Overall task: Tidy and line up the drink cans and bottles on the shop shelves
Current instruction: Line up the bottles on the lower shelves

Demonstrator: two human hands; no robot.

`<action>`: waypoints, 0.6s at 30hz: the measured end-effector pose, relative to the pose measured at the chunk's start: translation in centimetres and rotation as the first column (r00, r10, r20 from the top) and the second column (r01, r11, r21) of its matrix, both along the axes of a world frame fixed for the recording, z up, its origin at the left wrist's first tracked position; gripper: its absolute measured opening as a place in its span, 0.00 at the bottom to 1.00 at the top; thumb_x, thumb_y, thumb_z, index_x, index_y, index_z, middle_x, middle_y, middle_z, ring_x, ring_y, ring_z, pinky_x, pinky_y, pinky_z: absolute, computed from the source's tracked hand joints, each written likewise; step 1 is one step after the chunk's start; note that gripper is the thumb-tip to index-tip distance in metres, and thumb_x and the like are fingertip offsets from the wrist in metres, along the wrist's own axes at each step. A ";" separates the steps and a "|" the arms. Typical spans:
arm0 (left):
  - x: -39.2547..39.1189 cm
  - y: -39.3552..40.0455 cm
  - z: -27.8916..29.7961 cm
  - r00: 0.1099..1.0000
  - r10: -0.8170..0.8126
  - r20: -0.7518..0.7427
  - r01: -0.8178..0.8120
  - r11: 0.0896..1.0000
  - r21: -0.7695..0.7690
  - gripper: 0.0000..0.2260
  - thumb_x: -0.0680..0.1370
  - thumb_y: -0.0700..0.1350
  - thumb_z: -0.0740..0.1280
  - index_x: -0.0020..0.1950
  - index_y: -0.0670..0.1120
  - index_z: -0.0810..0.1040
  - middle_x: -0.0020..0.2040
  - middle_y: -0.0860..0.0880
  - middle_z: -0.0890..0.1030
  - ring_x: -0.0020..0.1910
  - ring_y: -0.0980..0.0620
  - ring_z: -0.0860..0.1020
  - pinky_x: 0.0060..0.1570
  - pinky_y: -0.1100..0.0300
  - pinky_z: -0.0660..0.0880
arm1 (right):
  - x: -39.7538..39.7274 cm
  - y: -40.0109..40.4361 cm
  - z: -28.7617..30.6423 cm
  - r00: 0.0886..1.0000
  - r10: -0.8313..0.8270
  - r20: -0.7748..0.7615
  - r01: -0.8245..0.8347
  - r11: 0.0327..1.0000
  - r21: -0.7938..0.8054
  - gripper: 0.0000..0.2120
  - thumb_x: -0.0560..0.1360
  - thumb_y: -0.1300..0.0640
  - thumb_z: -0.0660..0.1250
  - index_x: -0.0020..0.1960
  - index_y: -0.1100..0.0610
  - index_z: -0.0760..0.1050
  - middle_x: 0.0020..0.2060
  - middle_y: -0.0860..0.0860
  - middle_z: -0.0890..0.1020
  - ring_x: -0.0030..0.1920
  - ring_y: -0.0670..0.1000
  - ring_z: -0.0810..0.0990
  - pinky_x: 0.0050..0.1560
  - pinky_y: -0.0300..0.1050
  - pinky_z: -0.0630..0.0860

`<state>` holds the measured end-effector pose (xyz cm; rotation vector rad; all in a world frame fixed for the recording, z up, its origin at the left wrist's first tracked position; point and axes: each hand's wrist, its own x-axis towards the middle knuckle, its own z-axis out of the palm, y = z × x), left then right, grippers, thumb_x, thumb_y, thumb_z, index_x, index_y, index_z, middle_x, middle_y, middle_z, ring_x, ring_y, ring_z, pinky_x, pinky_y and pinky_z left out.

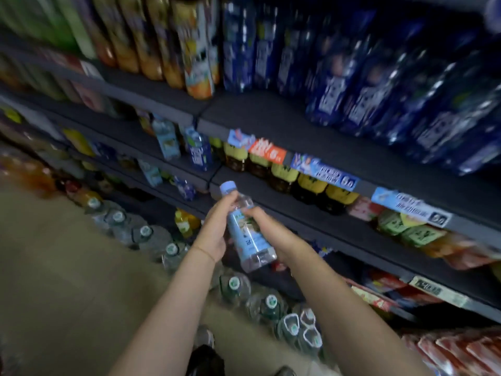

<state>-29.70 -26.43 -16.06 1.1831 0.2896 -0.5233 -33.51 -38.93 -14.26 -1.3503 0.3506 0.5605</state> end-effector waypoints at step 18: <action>5.4 -6.4 34.4 0.514 -0.134 0.847 0.083 0.991 0.106 0.19 0.78 0.43 0.62 0.70 0.49 0.72 0.65 0.47 0.76 0.68 0.41 0.72 0.63 0.42 0.72 | 4.1 -5.4 36.5 0.392 -0.132 0.910 0.659 0.731 -0.178 0.49 0.60 0.29 0.75 0.73 0.53 0.67 0.68 0.51 0.73 0.66 0.51 0.74 0.63 0.54 0.75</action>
